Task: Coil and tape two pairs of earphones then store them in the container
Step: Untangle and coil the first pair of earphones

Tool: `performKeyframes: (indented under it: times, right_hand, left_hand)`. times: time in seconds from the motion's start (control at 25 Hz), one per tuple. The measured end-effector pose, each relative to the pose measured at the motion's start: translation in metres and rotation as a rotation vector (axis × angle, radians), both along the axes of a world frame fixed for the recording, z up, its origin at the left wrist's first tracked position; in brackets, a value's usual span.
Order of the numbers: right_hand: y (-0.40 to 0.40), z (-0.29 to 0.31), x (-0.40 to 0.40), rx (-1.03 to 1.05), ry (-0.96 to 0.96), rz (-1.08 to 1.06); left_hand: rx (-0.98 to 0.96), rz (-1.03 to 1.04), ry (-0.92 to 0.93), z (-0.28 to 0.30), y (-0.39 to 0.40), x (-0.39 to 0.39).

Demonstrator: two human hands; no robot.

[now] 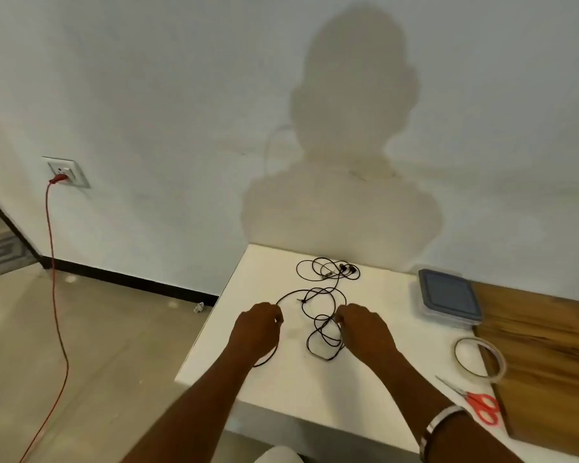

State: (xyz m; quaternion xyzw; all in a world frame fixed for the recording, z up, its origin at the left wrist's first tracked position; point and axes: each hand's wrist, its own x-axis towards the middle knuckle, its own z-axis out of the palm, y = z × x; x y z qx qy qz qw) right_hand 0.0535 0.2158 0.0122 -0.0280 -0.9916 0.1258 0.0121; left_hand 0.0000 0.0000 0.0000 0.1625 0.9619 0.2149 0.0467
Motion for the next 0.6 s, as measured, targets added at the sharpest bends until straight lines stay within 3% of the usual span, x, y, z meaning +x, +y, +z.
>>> performKeyframes:
  times: [0.24,0.6]
  right_hand:
    - [-0.035,-0.049,0.001,-0.096,-0.082,0.071]
    - [-0.053,-0.059,0.002,-0.161,-0.088,0.105]
  left_hand:
    - [-0.124,-0.012,-0.21,-0.041,-0.036,0.013]
    - [-0.197,-0.057,-0.118,-0.048,-0.035,0.018]
